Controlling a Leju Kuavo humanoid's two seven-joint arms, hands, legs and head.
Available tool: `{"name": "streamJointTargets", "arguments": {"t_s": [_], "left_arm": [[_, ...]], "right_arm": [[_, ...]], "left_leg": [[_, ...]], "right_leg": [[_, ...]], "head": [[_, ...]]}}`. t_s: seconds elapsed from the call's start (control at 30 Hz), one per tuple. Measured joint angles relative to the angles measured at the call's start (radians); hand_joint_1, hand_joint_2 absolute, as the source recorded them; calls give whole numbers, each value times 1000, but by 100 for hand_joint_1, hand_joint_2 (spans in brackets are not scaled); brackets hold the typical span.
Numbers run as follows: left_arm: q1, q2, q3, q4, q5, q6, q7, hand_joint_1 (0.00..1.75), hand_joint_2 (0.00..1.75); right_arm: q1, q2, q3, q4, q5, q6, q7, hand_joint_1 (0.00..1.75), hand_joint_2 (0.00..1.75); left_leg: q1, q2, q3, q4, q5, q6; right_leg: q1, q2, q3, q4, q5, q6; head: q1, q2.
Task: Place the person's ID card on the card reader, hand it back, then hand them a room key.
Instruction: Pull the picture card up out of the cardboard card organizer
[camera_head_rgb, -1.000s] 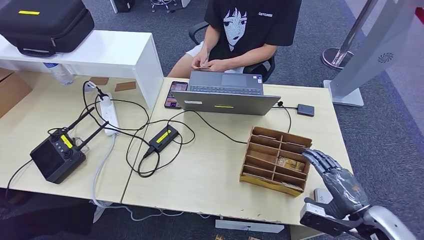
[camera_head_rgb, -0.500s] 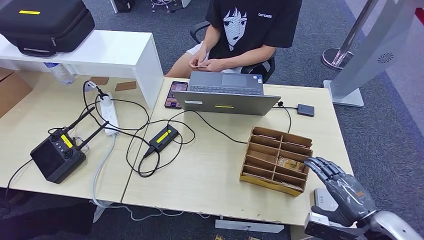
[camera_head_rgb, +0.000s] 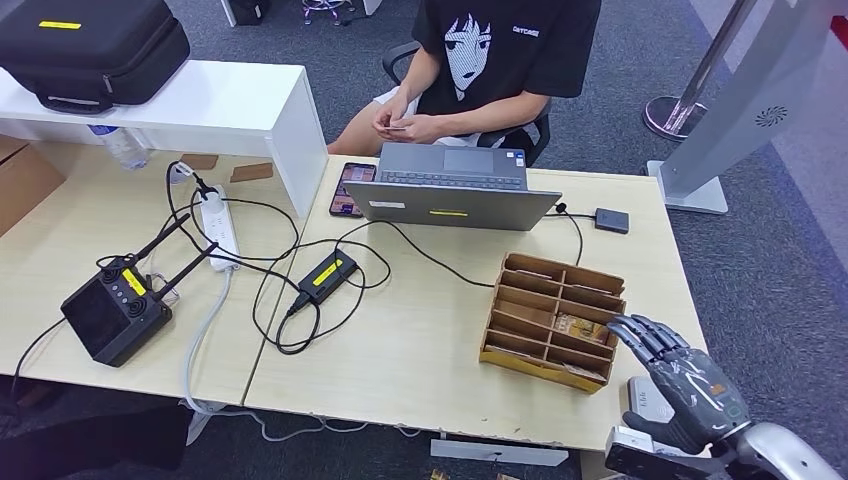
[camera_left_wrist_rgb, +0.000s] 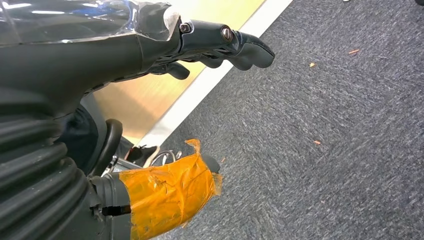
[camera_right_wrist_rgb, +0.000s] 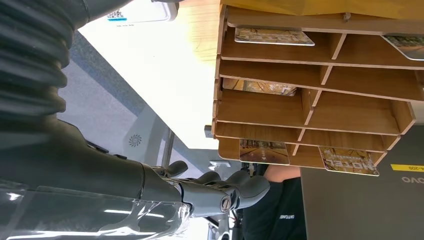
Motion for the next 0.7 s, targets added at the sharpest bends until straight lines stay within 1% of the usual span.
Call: {"name": "streamJointTargets", "arguments": {"t_s": [0.2,0.3,0.47,0.57,0.7], "left_arm": [[0,0,0,0,0,0,0,0,175],[0,0,0,0,-3,0,0,0,175],[-3,-1,0,0,-12,0,0,0,175],[-3,-1,0,0,-17,0,0,0,175],[-4,-1,0,0,-21,0,-1,0,175]], "right_arm": [[0,0,1,0,4,0,2,0,175],[-16,2,16,5,45,0,13,0,175],[-100,30,97,51,114,-9,21,0,175],[-140,46,152,77,122,-12,19,0,175],[-177,57,201,102,117,-16,18,0,175]], "left_leg": [[0,0,0,0,0,0],[0,1,0,0,0,0],[0,3,2,-1,0,0],[0,3,2,-1,0,0],[0,3,1,-1,0,0]], "right_leg": [[0,0,0,0,0,0],[0,0,0,0,0,0],[0,3,1,0,0,0],[0,3,1,1,0,0],[0,3,1,1,0,0]], "head": [[0,0],[0,0],[0,0],[0,0],[0,0]]}}
